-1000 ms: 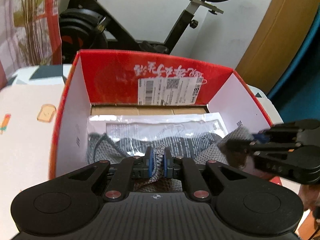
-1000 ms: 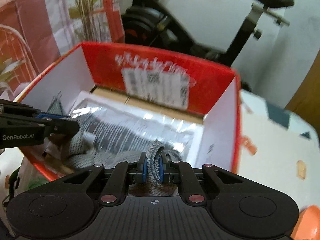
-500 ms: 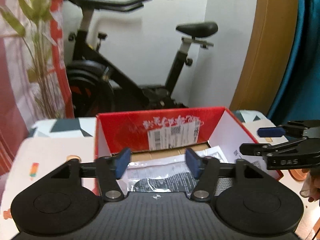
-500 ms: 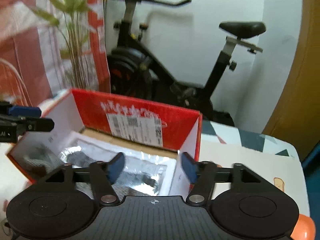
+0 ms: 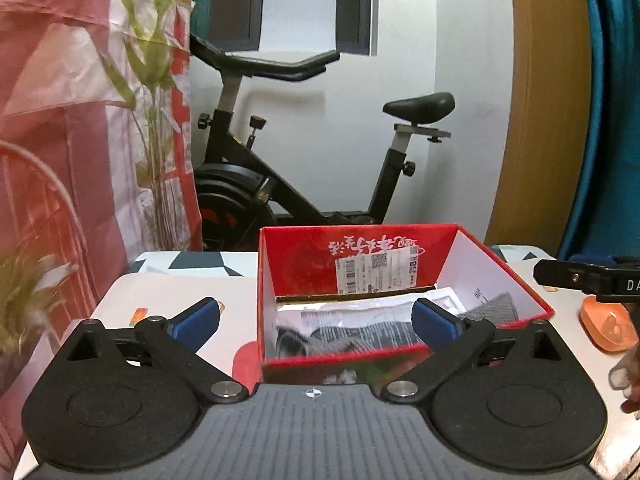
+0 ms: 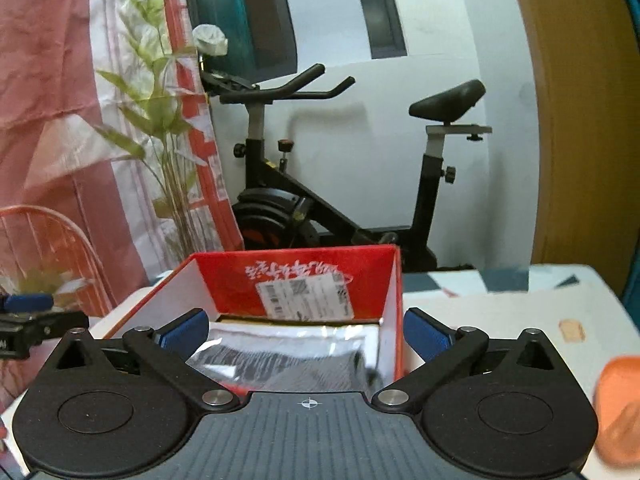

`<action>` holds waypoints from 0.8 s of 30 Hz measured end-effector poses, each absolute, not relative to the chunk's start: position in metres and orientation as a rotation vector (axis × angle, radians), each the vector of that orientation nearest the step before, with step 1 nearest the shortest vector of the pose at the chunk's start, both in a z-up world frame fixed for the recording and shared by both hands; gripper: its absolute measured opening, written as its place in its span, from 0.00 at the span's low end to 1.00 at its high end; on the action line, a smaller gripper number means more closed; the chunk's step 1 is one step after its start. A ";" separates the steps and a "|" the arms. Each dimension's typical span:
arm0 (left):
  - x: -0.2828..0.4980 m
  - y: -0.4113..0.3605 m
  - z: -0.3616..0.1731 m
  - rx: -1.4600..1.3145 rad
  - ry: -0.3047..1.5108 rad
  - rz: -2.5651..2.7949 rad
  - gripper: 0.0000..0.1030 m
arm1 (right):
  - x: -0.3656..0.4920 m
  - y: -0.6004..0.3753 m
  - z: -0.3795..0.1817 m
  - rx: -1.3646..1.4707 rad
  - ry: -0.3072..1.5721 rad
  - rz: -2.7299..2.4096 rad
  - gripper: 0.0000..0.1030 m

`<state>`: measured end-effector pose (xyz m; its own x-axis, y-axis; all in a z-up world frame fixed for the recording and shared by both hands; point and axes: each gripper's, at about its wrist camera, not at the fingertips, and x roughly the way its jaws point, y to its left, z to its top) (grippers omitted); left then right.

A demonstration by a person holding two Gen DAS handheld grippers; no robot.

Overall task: Organize soft objects
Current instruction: 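Move the left tool back and grasp the bag of mint-green cables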

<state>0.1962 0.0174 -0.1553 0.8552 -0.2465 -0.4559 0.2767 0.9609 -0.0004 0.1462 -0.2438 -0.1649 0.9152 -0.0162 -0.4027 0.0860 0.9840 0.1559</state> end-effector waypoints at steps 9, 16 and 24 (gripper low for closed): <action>0.151 0.026 -0.172 0.055 0.478 -0.195 1.00 | 0.104 -0.216 -0.204 0.189 0.408 -0.097 1.00; 0.145 0.037 -0.200 0.050 0.560 -0.127 1.00 | 0.088 -0.201 -0.247 0.238 0.490 -0.082 1.00; 0.143 0.040 -0.222 0.043 0.624 -0.144 0.97 | 0.096 -0.190 -0.261 0.238 0.559 -0.038 1.00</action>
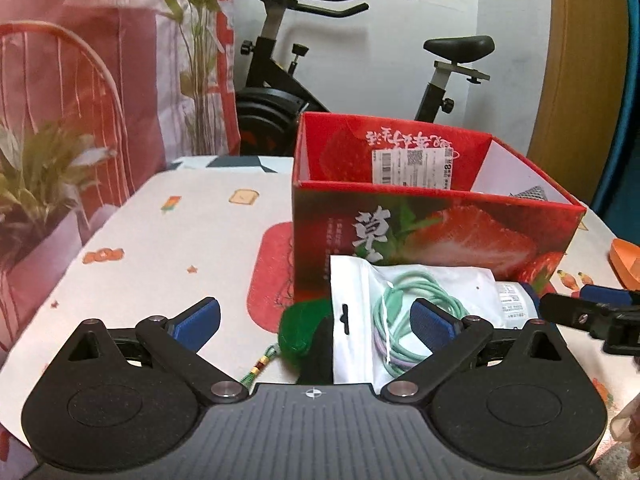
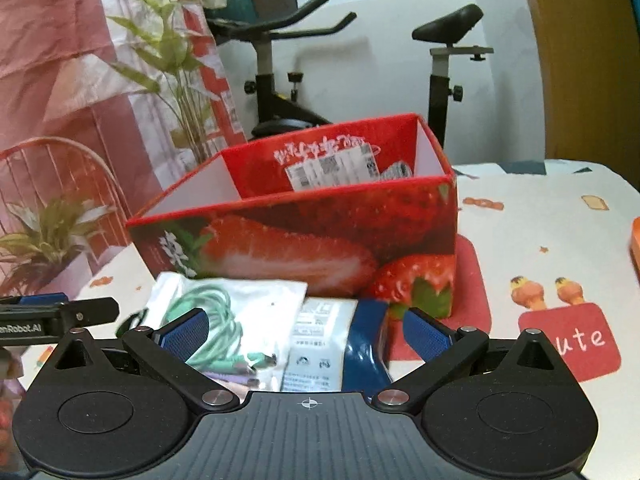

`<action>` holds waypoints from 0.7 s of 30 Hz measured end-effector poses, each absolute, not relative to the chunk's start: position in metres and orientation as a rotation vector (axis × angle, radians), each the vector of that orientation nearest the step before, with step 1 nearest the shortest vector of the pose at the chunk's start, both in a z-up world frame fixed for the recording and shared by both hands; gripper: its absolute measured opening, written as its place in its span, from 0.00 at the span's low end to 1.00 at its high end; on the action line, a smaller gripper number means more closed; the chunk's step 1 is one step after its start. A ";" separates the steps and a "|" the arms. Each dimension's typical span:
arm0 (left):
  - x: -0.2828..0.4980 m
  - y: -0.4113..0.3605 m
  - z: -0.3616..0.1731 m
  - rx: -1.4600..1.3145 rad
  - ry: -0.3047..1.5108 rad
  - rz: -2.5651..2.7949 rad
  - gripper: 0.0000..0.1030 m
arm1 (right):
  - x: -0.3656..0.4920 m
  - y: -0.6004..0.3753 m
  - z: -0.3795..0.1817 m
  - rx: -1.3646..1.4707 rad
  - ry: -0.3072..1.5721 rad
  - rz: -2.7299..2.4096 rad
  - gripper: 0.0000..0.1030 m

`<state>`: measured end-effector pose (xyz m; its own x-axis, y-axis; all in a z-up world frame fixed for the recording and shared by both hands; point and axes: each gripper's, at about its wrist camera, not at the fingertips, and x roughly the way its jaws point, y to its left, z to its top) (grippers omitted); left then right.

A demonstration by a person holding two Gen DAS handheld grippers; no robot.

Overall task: Organize soft objects
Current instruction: 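Move the left tool back and grasp the bag of mint-green cables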

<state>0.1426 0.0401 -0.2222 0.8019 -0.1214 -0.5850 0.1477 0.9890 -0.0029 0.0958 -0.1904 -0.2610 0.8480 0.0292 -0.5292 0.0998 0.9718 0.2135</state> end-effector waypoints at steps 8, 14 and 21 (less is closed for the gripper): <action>0.147 0.042 -0.232 -0.002 0.651 -0.153 0.74 | 0.102 -0.189 -0.273 0.202 0.605 -0.020 0.79; 0.147 0.040 -0.231 -0.007 0.621 -0.191 0.57 | 0.107 -0.182 -0.277 0.186 0.611 0.030 0.54; 0.154 0.029 -0.245 -0.009 0.681 -0.271 0.51 | 0.112 -0.182 -0.284 0.202 0.625 0.069 0.51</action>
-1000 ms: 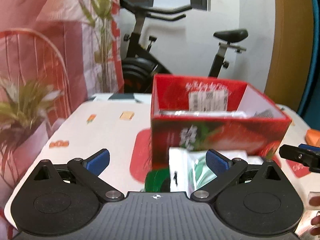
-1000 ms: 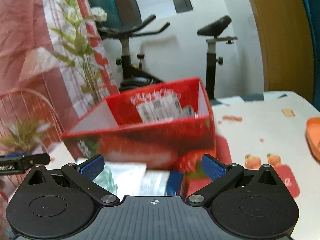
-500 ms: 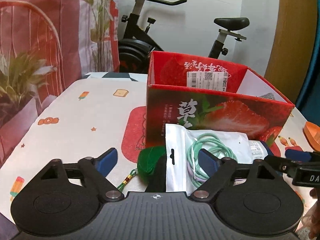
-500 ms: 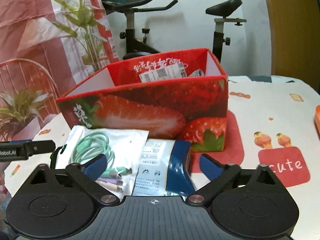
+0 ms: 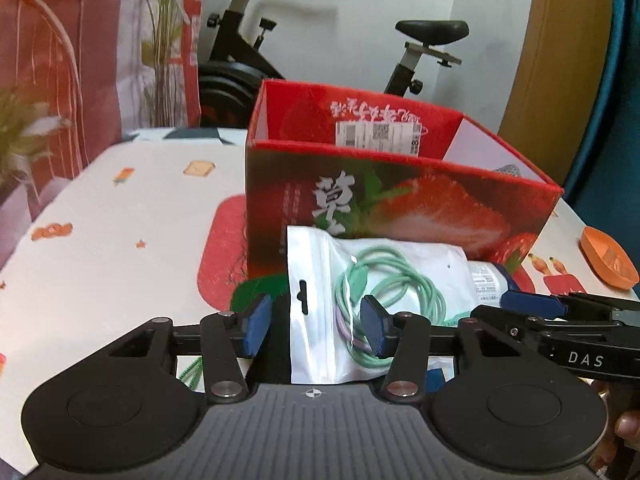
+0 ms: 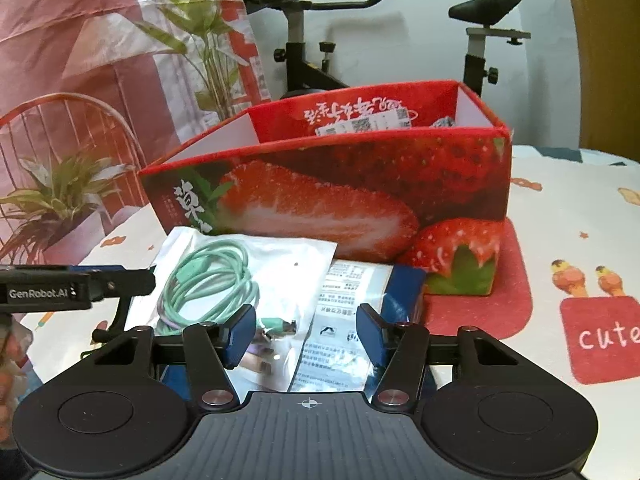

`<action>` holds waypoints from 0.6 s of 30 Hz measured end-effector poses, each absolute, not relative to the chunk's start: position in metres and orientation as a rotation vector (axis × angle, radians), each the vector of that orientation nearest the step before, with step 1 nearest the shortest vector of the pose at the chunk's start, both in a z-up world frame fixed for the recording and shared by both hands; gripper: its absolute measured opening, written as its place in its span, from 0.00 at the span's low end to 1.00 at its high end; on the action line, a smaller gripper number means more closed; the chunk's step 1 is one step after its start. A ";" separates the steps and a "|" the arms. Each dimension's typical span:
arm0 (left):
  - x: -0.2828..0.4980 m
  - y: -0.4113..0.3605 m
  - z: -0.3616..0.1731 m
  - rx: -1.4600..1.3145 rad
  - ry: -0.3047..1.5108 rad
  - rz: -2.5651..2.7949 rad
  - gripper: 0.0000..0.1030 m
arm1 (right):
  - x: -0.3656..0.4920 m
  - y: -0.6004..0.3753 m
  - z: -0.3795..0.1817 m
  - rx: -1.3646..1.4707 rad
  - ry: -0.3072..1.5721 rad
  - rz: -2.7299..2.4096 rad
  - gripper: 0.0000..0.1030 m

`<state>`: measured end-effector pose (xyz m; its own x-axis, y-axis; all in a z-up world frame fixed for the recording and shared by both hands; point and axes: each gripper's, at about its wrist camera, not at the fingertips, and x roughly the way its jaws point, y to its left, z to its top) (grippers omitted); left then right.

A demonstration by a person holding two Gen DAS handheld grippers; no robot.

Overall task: Organize soft objects
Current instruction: 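Move the left tool back and grasp the bag of mint-green cables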

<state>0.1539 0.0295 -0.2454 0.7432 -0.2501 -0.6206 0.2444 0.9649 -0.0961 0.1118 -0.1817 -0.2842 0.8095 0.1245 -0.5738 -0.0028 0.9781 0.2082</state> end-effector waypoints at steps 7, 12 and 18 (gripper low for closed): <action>0.160 0.033 -0.252 -0.036 0.684 -0.277 0.51 | 0.115 -0.181 -0.291 0.200 0.632 0.084 0.52; 0.160 0.032 -0.248 -0.046 0.657 -0.297 0.50 | 0.117 -0.182 -0.293 0.210 0.633 0.092 0.53; 0.181 0.029 -0.243 -0.041 0.696 -0.307 0.40 | 0.118 -0.181 -0.295 0.202 0.638 0.097 0.53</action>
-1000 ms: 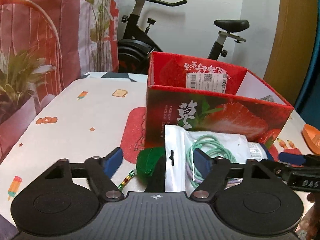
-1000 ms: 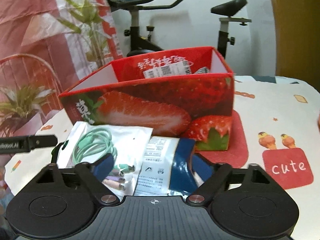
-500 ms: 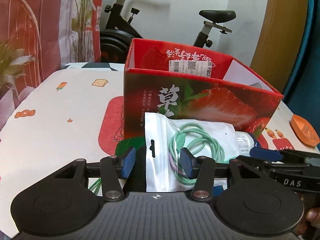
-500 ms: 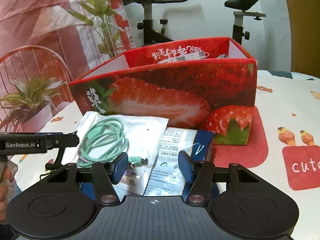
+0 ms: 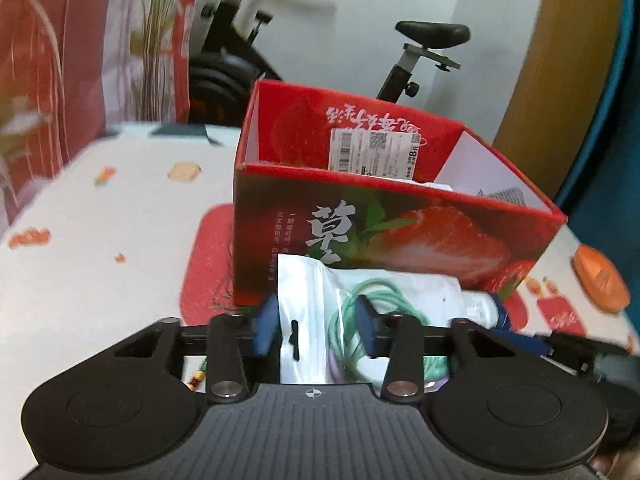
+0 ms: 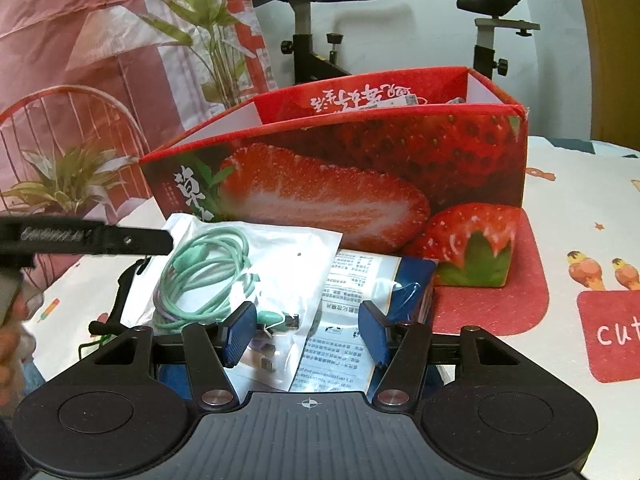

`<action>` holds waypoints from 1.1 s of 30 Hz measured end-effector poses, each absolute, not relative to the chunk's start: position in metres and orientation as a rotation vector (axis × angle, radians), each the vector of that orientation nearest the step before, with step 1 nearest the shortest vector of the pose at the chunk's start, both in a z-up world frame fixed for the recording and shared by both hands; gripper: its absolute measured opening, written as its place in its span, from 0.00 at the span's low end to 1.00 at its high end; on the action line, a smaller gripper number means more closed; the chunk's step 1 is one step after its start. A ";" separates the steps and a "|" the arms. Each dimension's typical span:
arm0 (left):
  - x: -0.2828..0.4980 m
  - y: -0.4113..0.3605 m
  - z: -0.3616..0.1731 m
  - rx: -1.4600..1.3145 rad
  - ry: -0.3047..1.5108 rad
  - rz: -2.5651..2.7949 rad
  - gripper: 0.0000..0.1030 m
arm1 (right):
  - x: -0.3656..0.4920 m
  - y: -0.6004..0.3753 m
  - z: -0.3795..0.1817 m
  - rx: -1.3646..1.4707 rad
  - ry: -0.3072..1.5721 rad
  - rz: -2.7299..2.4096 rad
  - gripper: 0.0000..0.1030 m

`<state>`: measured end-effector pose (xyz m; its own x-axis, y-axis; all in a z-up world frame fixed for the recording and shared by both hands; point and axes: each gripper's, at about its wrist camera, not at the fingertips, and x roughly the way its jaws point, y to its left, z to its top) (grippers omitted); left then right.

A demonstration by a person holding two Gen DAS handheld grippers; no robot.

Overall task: Organize soft objects
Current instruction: 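Move the left tool back and grasp the bag of mint-green cables, then close the right tool on the cable bag beside the left tool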

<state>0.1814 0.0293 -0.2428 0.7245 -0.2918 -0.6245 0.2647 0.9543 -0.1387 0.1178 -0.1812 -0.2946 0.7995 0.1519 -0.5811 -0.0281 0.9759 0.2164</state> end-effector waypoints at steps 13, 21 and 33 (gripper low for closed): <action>0.185 0.013 -0.243 -0.084 0.721 -0.438 0.18 | 0.117 -0.186 -0.293 0.265 0.651 0.119 0.52; 0.171 0.006 -0.259 -0.069 0.762 -0.469 0.12 | 0.112 -0.199 -0.293 0.337 0.655 0.087 0.43; 0.168 0.017 -0.278 -0.128 0.831 -0.438 0.13 | 0.105 -0.209 -0.294 0.403 0.672 0.062 0.20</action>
